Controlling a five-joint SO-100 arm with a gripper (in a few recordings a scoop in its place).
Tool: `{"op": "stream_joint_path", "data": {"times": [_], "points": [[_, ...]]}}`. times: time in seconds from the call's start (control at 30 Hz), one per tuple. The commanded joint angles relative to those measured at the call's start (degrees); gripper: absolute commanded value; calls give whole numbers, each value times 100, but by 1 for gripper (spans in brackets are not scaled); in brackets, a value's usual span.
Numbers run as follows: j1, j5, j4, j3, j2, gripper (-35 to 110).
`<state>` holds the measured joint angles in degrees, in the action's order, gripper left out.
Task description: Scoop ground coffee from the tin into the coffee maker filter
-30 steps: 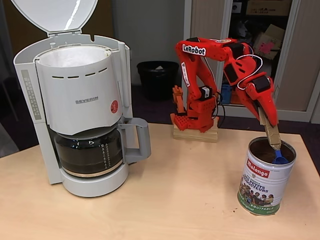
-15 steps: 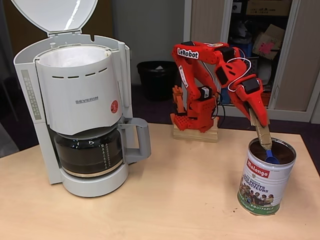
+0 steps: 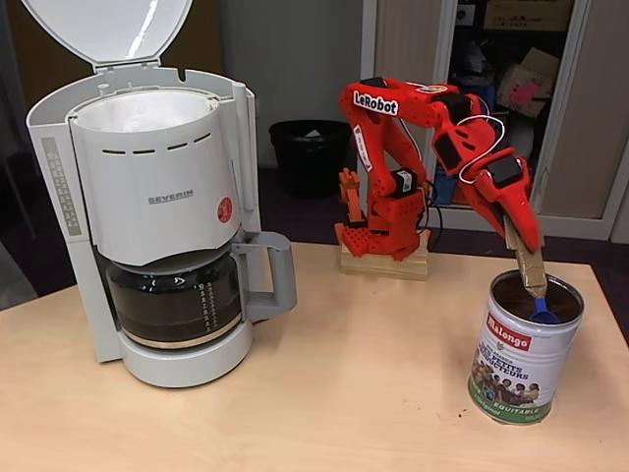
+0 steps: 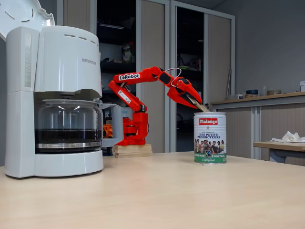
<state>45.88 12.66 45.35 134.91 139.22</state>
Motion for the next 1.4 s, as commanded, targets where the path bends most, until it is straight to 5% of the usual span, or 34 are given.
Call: {"op": "stream_joint_path", "data": {"times": [0.0, 1.37], "points": [[35, 158, -220, -176, -220, 0], [272, 729, -439, 923, 826, 13]]}}
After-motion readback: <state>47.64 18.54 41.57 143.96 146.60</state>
